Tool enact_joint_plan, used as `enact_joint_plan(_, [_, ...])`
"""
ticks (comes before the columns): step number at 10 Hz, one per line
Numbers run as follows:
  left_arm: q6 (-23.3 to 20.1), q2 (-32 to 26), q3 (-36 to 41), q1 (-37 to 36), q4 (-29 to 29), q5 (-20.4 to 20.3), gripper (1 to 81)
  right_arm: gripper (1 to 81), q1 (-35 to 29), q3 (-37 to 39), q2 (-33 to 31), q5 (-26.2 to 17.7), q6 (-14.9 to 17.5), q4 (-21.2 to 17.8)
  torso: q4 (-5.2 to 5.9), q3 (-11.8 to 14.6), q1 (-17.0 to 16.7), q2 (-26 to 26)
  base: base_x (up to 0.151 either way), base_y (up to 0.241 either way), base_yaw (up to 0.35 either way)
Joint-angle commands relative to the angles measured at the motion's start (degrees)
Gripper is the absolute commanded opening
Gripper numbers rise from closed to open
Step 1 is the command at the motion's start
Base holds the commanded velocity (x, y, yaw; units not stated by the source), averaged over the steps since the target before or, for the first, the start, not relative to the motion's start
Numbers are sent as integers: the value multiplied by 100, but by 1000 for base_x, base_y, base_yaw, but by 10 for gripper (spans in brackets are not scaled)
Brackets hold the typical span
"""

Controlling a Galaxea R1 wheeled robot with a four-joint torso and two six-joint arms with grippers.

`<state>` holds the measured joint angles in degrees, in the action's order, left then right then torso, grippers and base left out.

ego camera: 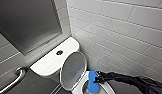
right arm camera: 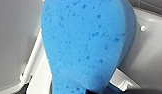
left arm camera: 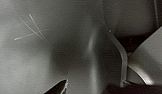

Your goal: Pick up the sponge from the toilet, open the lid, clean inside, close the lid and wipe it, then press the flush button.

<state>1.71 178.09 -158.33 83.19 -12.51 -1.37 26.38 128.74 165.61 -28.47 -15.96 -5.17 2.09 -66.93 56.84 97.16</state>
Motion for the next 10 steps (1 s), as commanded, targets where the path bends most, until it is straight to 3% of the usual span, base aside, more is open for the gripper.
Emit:
enact_joint_plan(1, [-4, 7, 21, 115, 47, 453, 811, 10, -716, 97, 45, -1, -39, 25, 0, 0, 0, 0, 0, 0, 0])
enact_joint_plan(2, [-4, 7, 21, 115, 47, 453, 811, 10, -691, -33, -68, 16, -30, 51, 0, 0, 0, 0, 0, 0, 0])
enact_joint_plan(4, [-12, 51, 21, 115, 29, 453, 811, 10, -550, -867, -630, 761, -39, 86, 0, 0, 0, 0, 0, 0, 0])
enact_joint_plan(7, [-12, 51, 21, 115, 20, 453, 811, 10, -400, -1590, -1203, 1458, -109, 25, 0, 0, 0, 0, 0, 0, 0])
enact_joint_plan(10, [-12, 78, 21, 106, 3, 453, 811, 10, 12, -1872, -1484, 1870, -127, -72, 0, 0, 0, 0, 0, 0, 0])
